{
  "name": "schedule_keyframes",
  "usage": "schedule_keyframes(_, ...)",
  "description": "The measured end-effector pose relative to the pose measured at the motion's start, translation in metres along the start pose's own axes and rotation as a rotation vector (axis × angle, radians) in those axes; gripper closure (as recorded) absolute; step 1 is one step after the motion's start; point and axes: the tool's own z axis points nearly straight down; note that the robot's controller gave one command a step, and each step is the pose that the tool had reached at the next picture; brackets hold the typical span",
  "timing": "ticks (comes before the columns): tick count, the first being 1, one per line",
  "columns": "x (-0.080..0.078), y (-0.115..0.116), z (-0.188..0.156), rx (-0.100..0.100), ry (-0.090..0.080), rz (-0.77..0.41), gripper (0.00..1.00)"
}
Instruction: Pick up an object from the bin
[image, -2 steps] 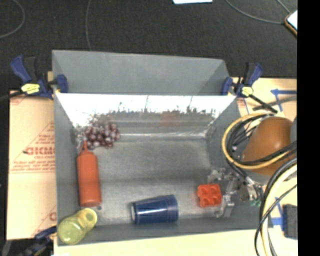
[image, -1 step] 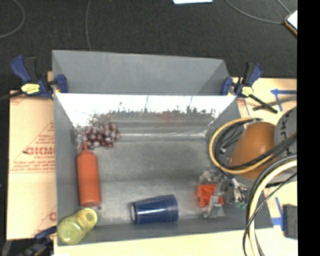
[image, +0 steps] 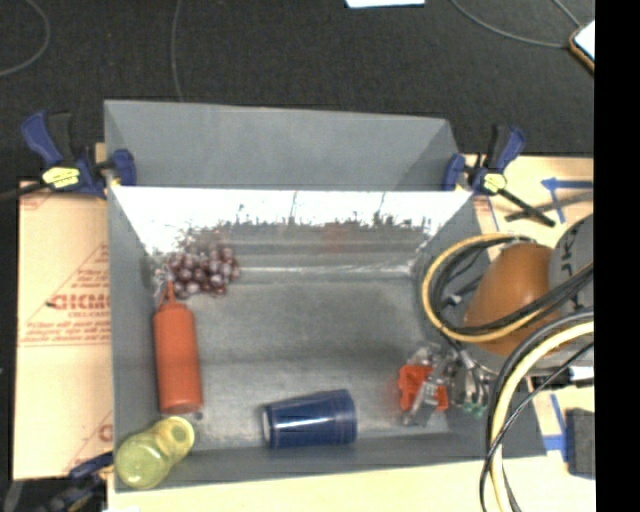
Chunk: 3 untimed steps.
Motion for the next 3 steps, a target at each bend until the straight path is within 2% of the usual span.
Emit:
schedule_keyframes(2,0.000,-0.001,-0.009,0.000,-0.003,-0.003,1.00)
schedule_keyframes(3,0.000,-0.001,-0.030,0.000,-0.002,-0.006,1.00)
